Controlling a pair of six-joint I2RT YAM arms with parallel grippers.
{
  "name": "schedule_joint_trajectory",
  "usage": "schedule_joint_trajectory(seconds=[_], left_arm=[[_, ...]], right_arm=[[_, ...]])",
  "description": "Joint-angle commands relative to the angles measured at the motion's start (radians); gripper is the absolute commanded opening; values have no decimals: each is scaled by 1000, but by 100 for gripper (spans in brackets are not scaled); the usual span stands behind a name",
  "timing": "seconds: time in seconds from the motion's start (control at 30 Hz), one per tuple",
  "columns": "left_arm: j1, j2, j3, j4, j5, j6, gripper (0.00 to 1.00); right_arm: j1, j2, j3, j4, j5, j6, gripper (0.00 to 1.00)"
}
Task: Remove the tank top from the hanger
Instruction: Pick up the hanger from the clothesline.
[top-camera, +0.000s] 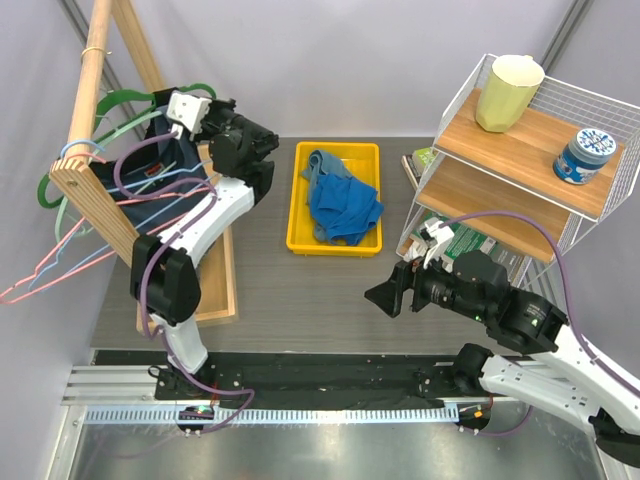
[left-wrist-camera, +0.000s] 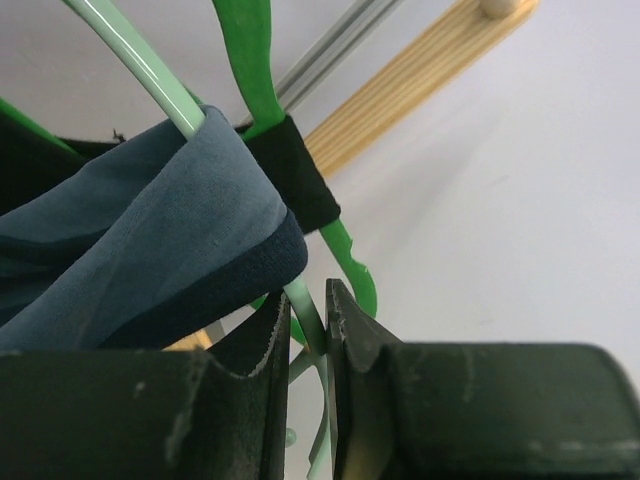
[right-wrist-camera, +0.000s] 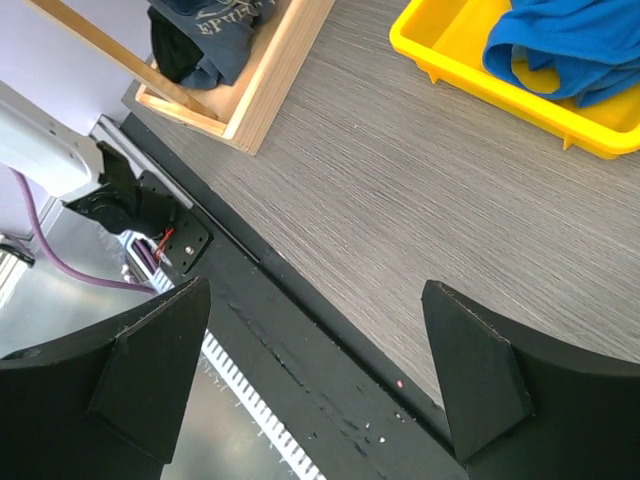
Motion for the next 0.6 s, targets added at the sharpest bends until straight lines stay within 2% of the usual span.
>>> schedule_joint_trajectory(seconds=[0.0, 0.13, 0.33, 0.57], left_arm=[[-40, 25, 14, 216, 16, 149, 0], [-64, 44, 34, 245, 11, 202, 0], [-124, 73, 60, 248, 1, 202, 0], [-257, 85, 78, 248, -4, 187, 0]], right_arm=[[5, -40, -6, 20, -21, -23, 93], [5, -60, -3, 0, -19, -35, 93], [5, -94, 6, -18, -17, -46, 94], [5, -155, 6, -37, -16, -31, 94]])
